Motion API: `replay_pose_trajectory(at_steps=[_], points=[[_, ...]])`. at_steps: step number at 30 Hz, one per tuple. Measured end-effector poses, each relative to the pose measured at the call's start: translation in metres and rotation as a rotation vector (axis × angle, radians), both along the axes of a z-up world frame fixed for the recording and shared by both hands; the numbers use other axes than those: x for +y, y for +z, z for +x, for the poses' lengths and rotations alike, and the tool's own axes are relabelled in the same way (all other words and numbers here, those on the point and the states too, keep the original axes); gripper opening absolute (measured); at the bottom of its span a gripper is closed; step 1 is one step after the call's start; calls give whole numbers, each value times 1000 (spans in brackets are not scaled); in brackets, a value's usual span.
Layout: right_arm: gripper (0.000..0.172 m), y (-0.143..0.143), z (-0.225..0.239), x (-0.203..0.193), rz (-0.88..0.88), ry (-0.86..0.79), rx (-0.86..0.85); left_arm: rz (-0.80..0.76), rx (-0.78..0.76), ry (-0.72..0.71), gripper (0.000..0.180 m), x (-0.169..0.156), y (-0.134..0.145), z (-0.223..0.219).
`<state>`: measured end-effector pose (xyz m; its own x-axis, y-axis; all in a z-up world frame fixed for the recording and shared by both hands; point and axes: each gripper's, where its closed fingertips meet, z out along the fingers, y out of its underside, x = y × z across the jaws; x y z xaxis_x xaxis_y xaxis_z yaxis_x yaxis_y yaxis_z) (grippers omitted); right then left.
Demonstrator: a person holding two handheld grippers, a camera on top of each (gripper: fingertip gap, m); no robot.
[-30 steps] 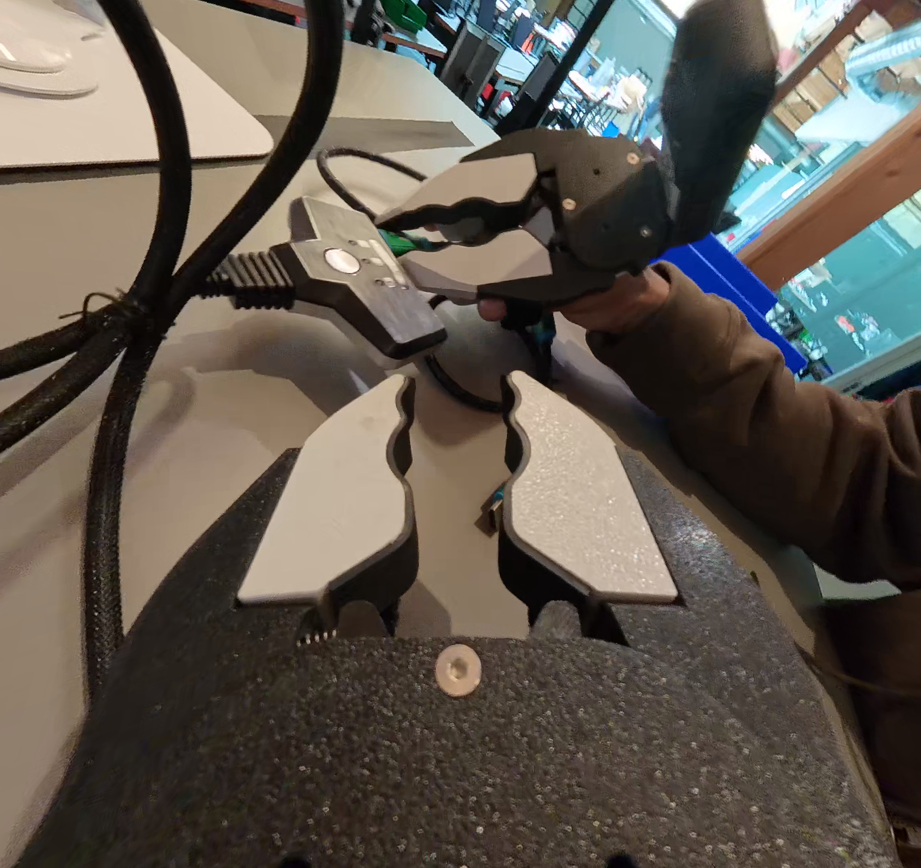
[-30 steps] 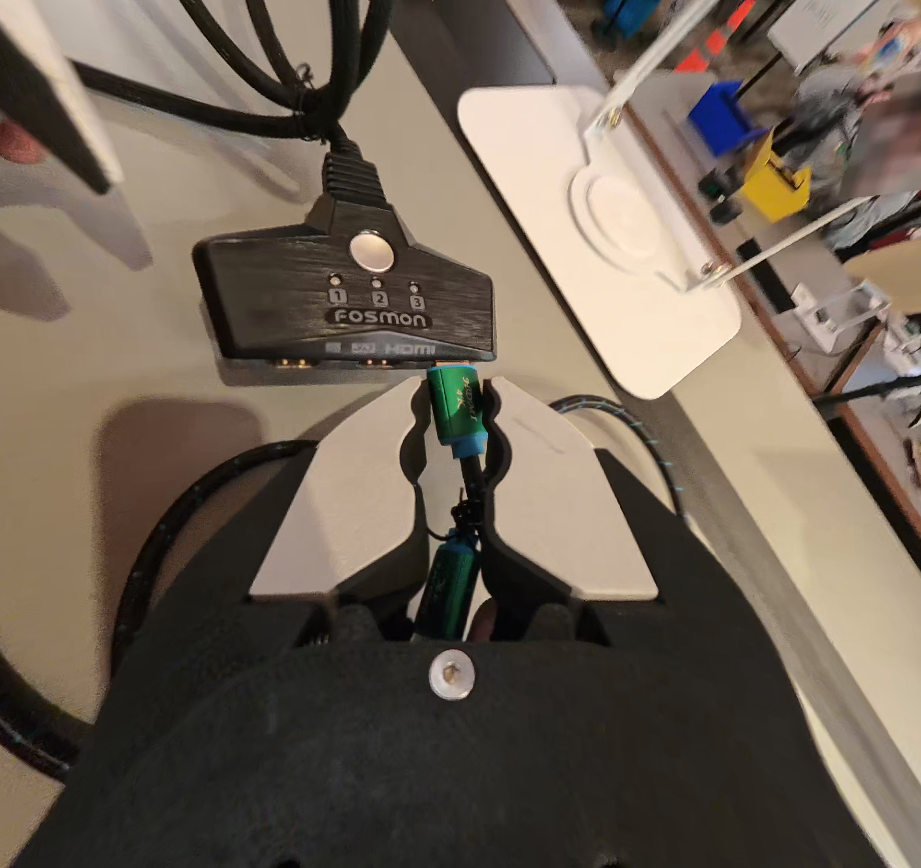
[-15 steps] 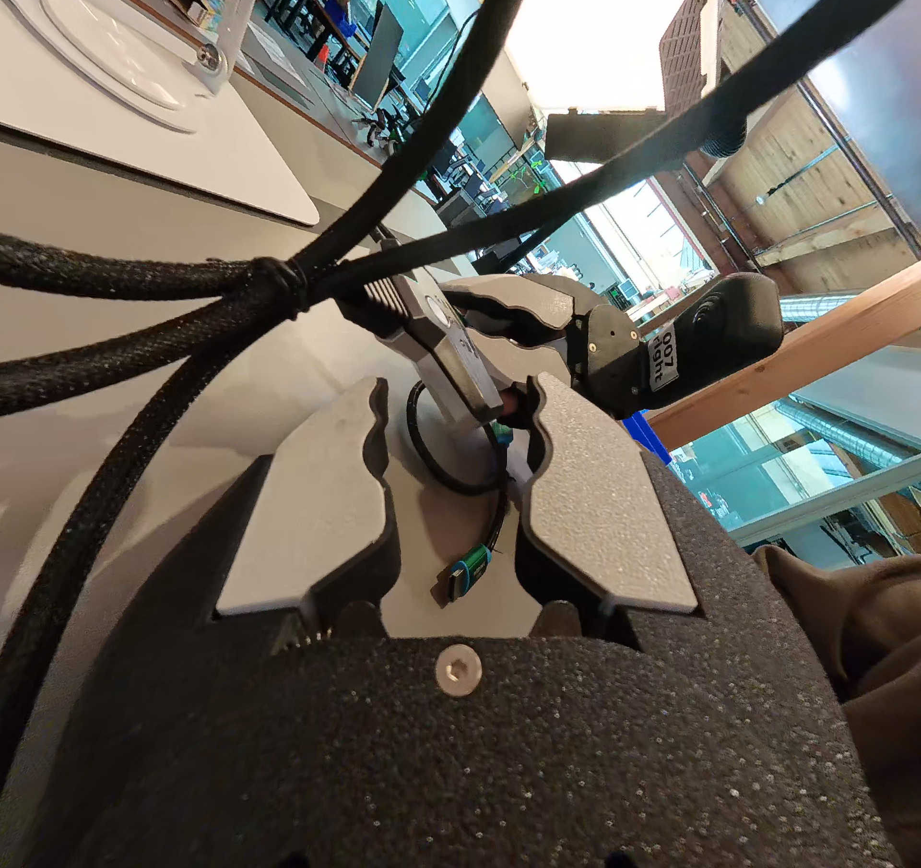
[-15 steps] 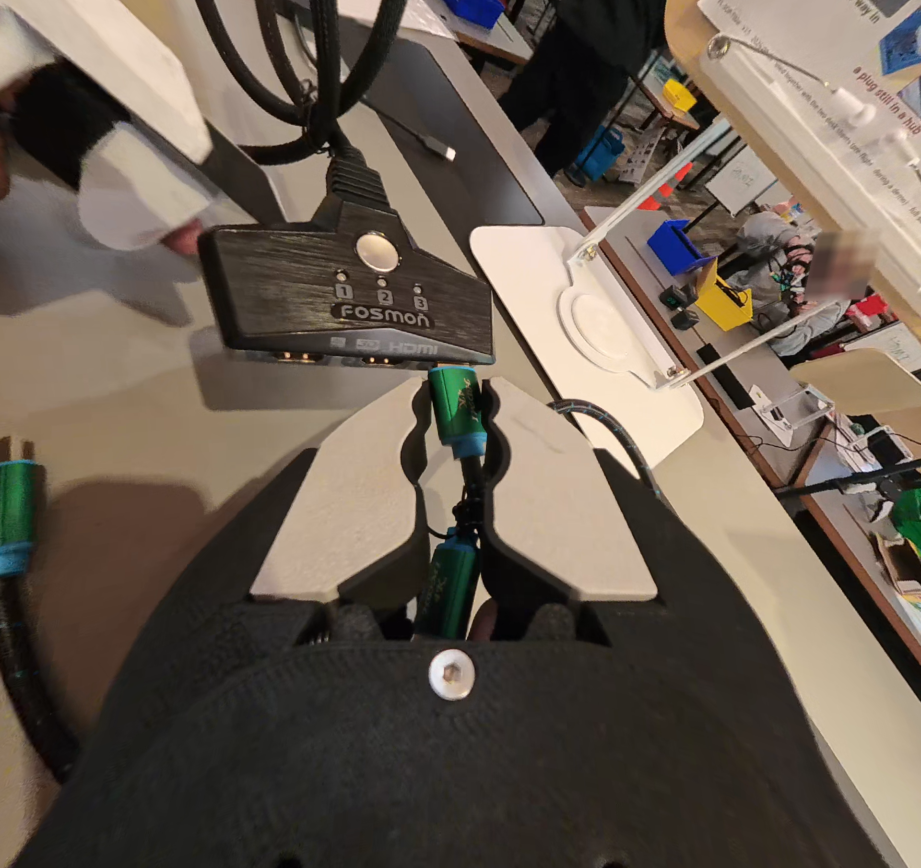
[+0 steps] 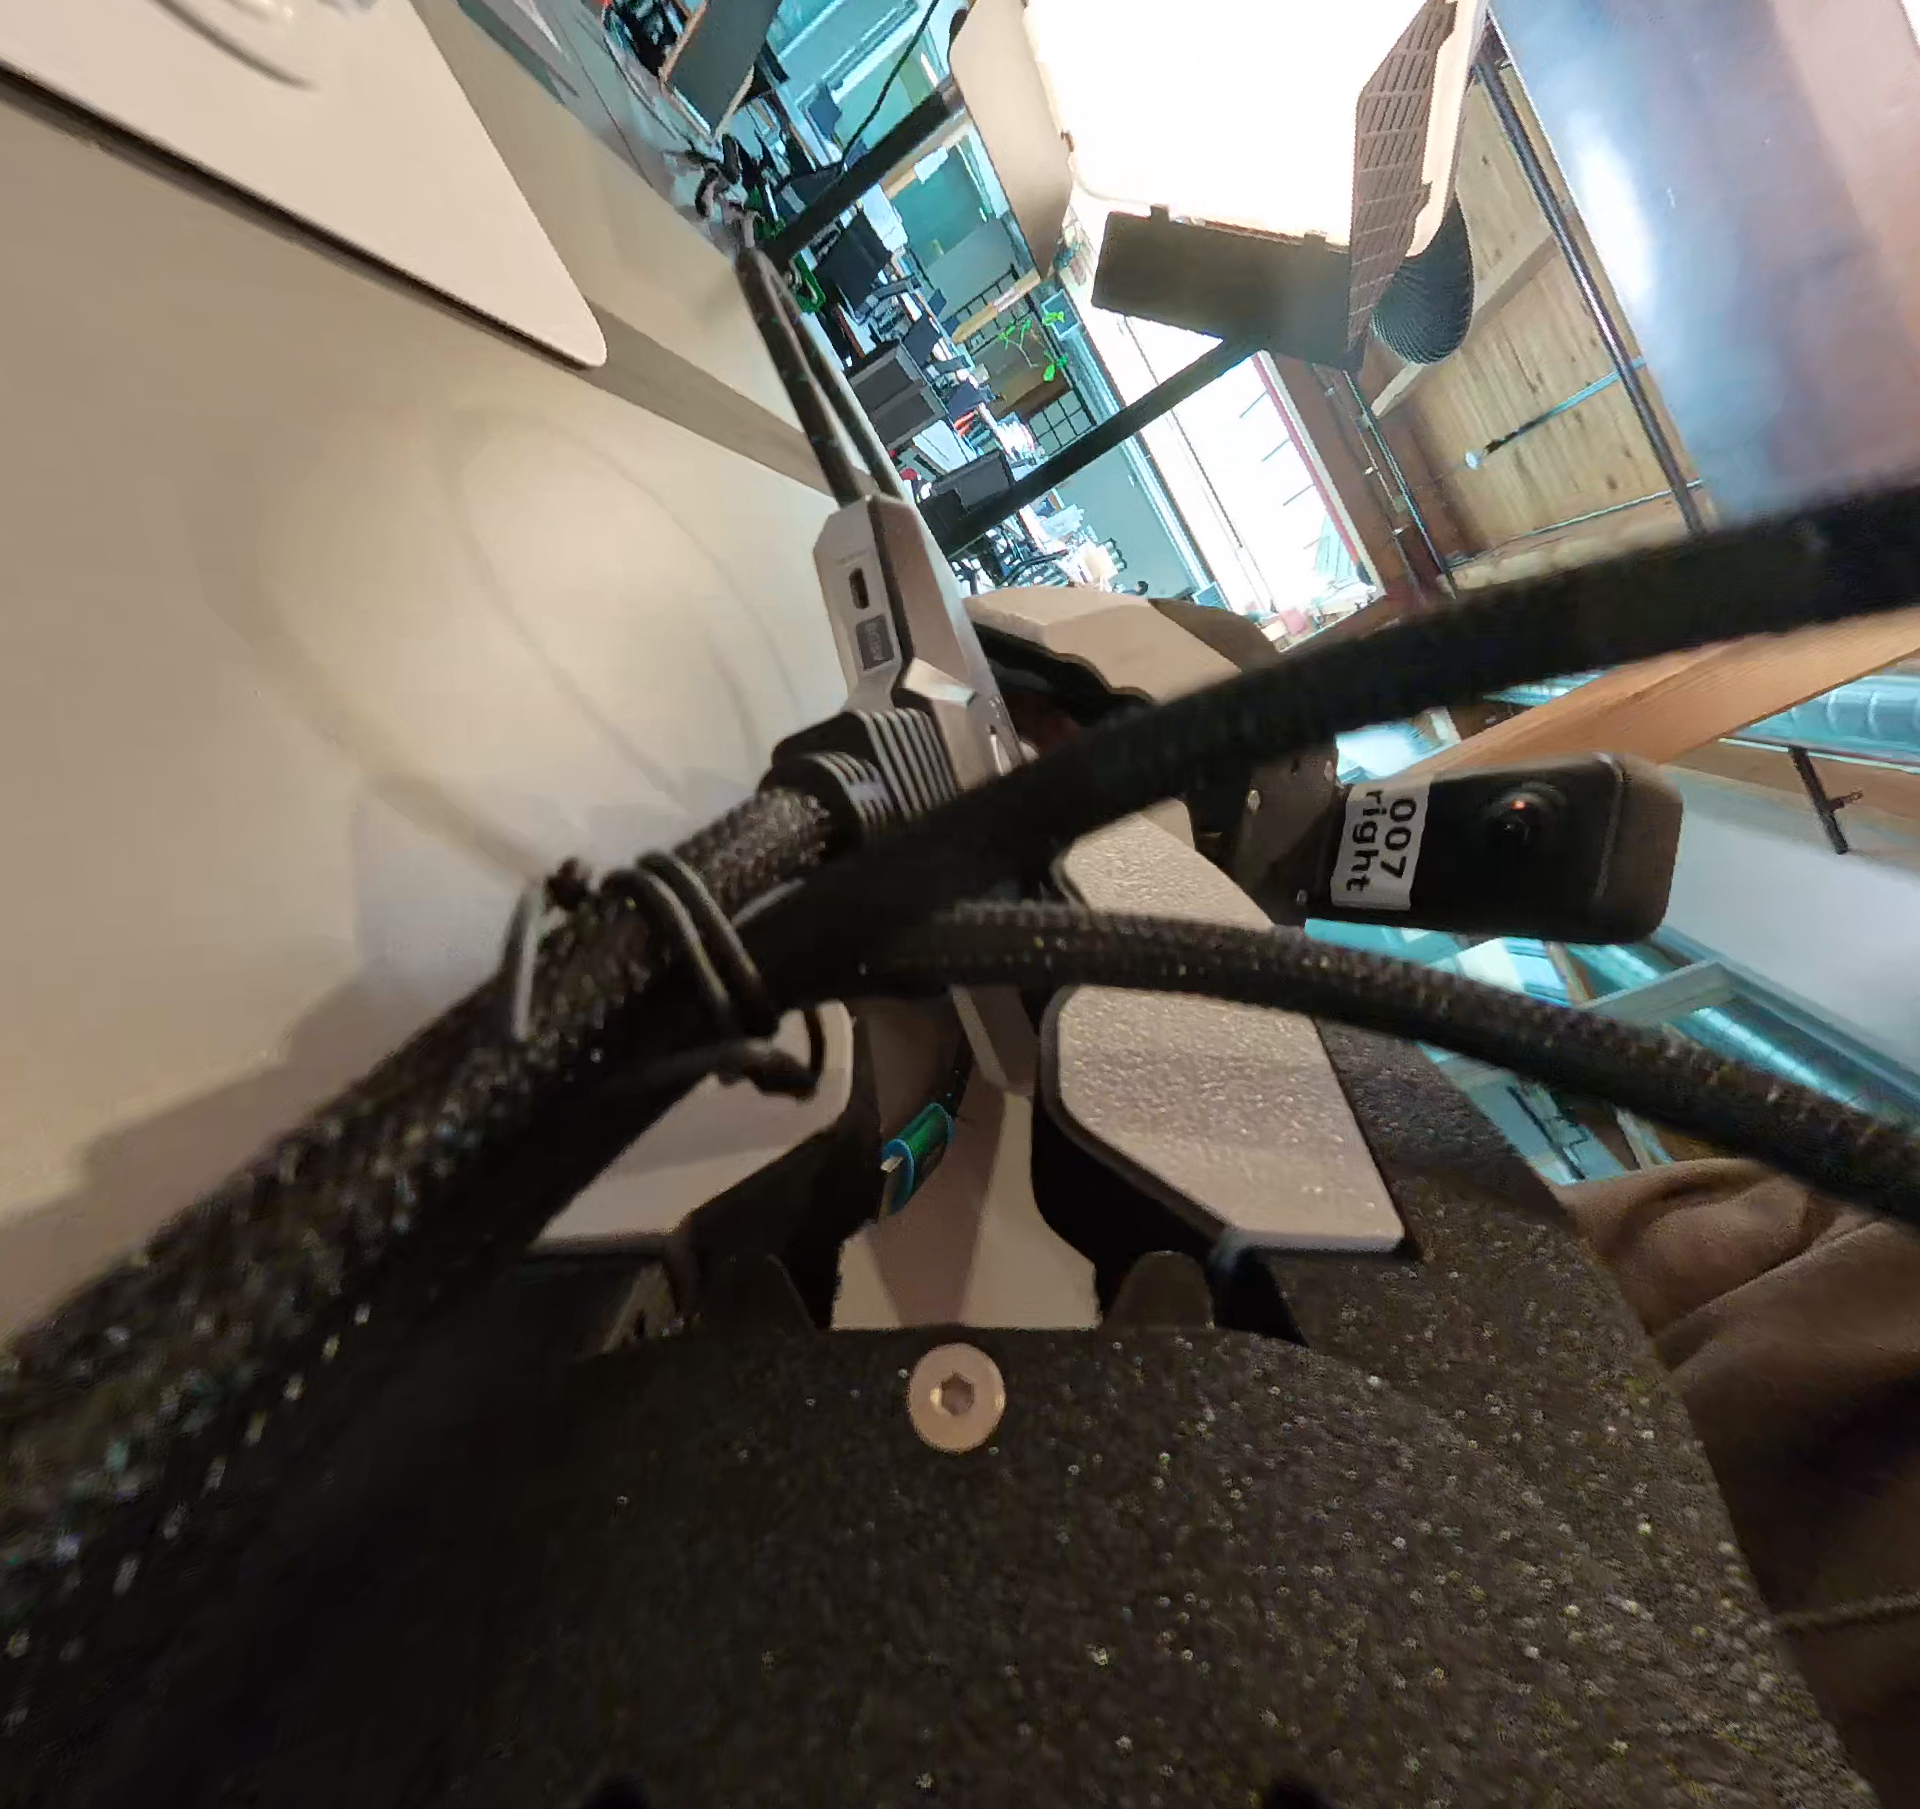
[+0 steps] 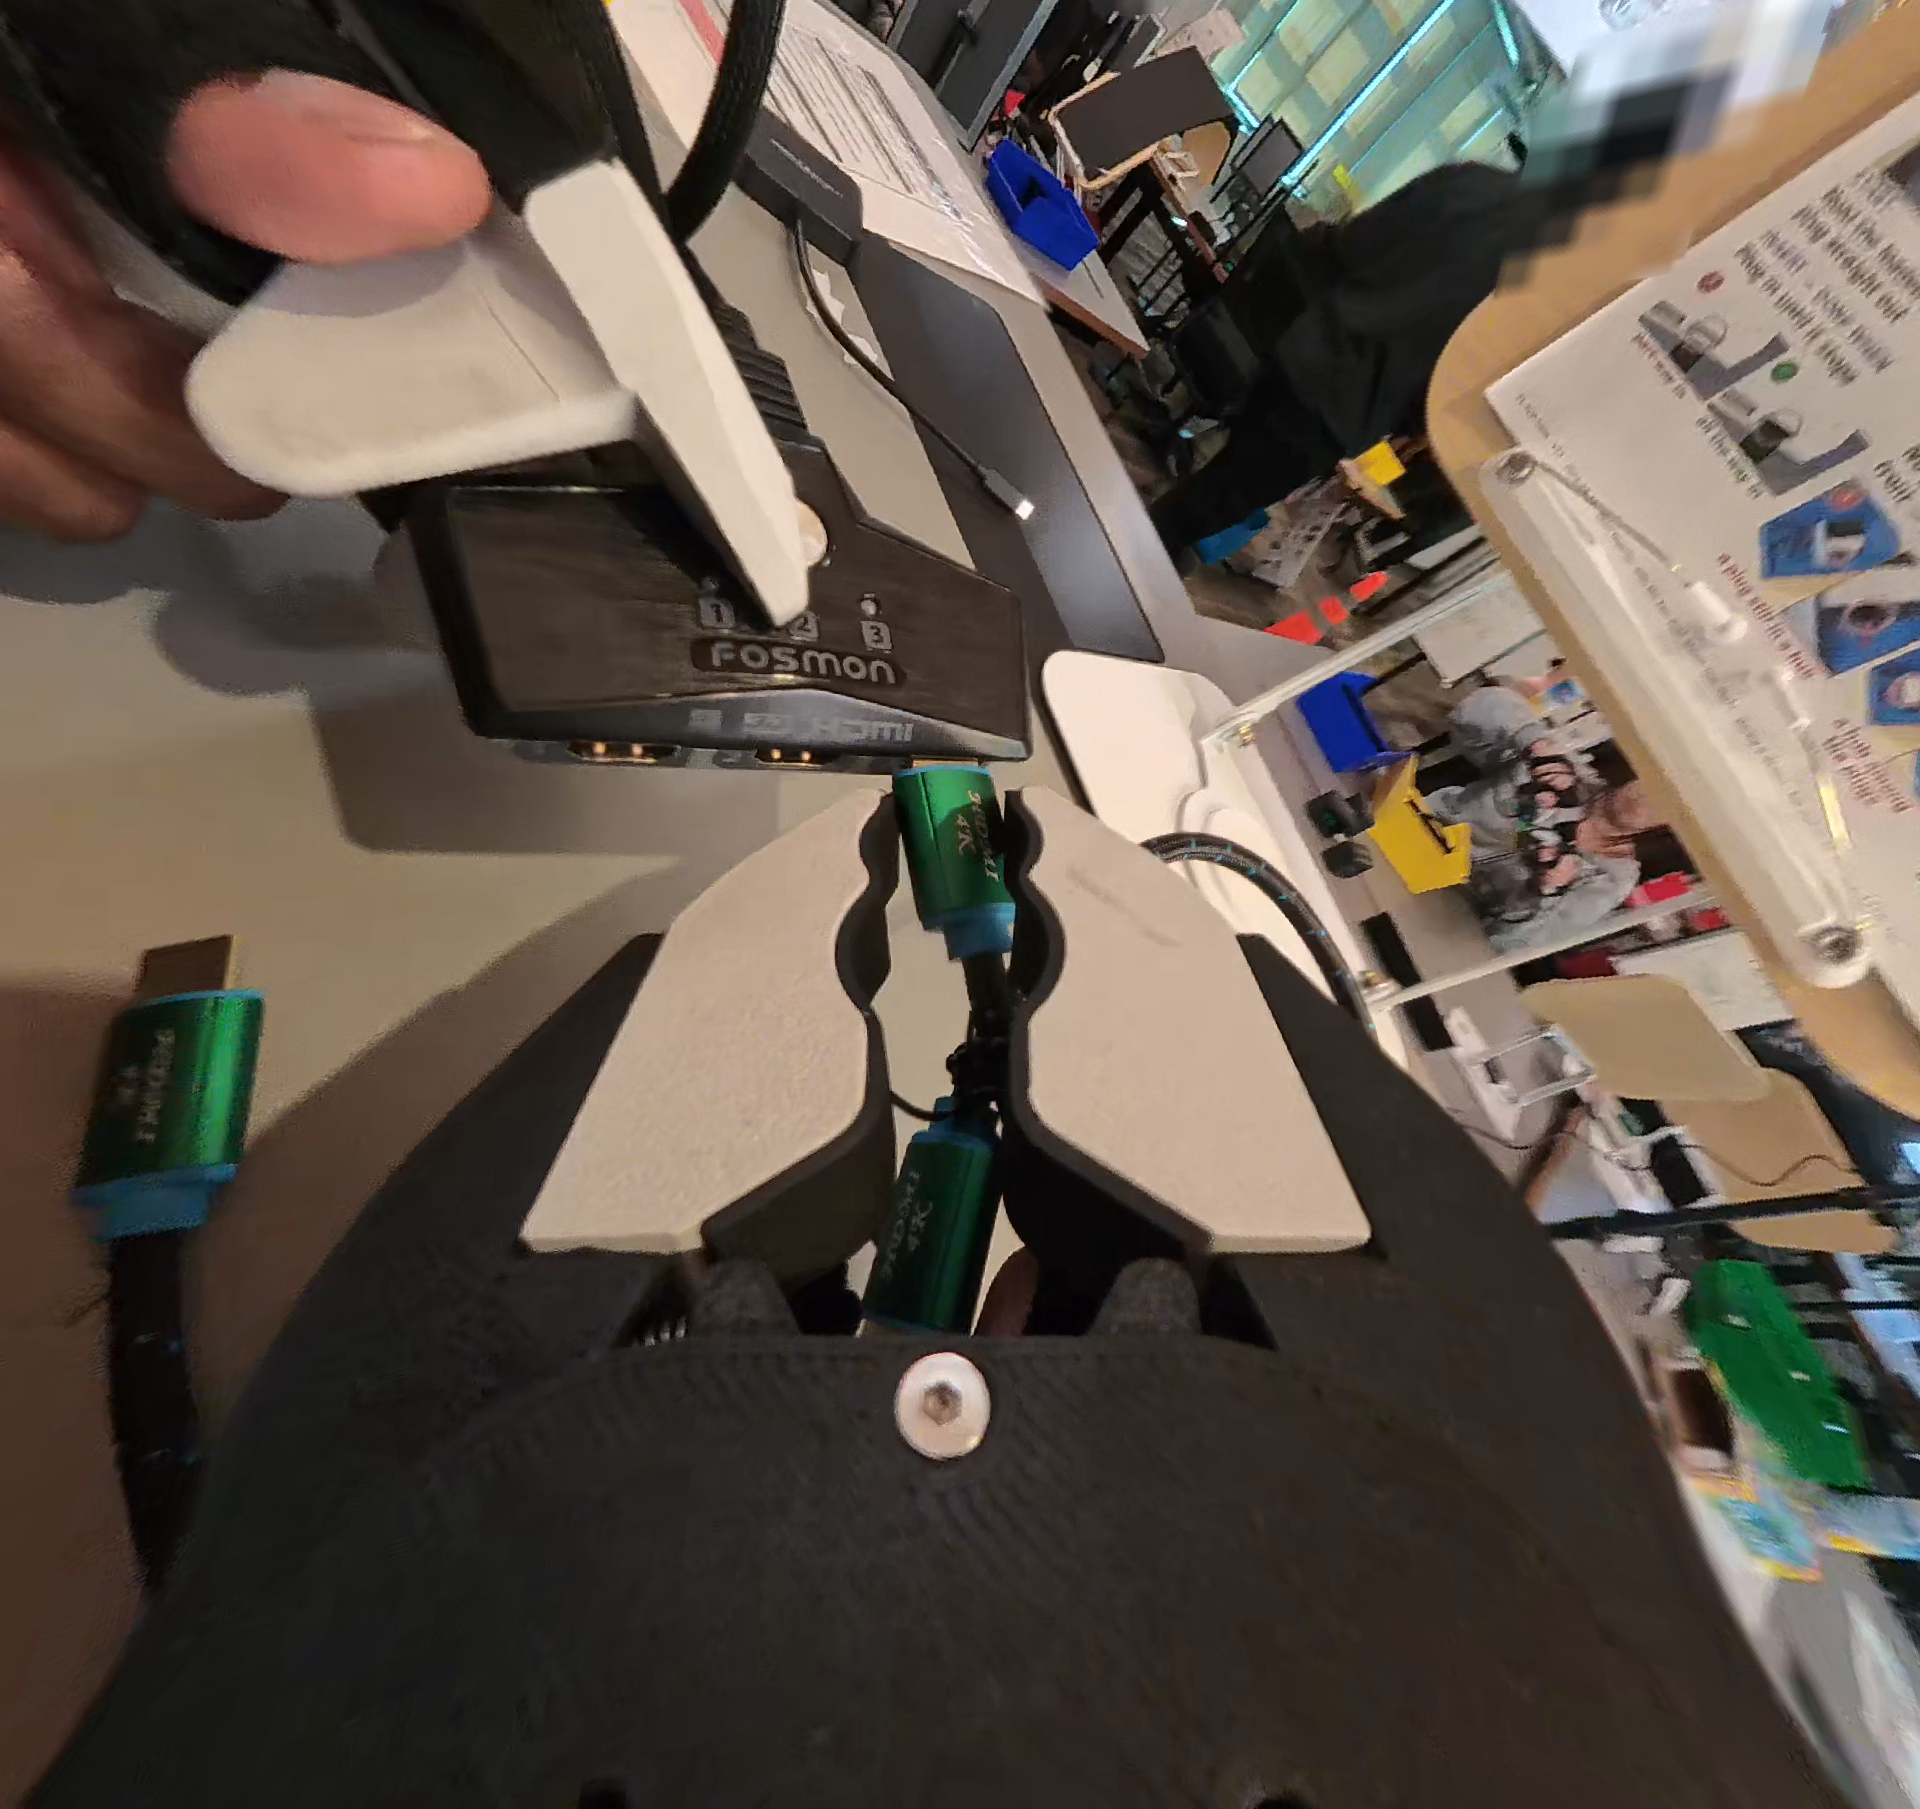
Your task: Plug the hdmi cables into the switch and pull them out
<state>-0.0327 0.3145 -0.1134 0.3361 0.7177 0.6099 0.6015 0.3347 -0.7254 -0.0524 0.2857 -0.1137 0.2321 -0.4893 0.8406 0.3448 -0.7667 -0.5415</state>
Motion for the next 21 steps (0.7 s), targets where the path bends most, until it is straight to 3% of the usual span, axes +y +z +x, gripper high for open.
replay_pose_trajectory(at_steps=[1, 3, 6, 10, 12, 16, 21], points=[[18, 1, -1, 0, 28, -4, -14, -9, -6, 8, 61, 1, 0, -1], [18, 3, -3, 0, 63, -10, -17, -1, -25, 15, 58, 2, 2, -3], [19, 8, -3, -2, 76, -7, -1, 33, -37, 27, 28, 2, 7, -5], [18, 25, 7, -16, 42, 34, 64, 94, 11, 152, 46, 14, 9, -20], [21, 28, 12, -33, -32, 91, 122, 117, 21, 207, 45, 20, 11, -32], [25, -8, 21, -74, -155, 165, 28, 114, -17, 296, 25, 30, 14, -48], [27, -48, 18, -105, -263, 262, -204, 133, -29, 306, 28, 33, 16, -49]])
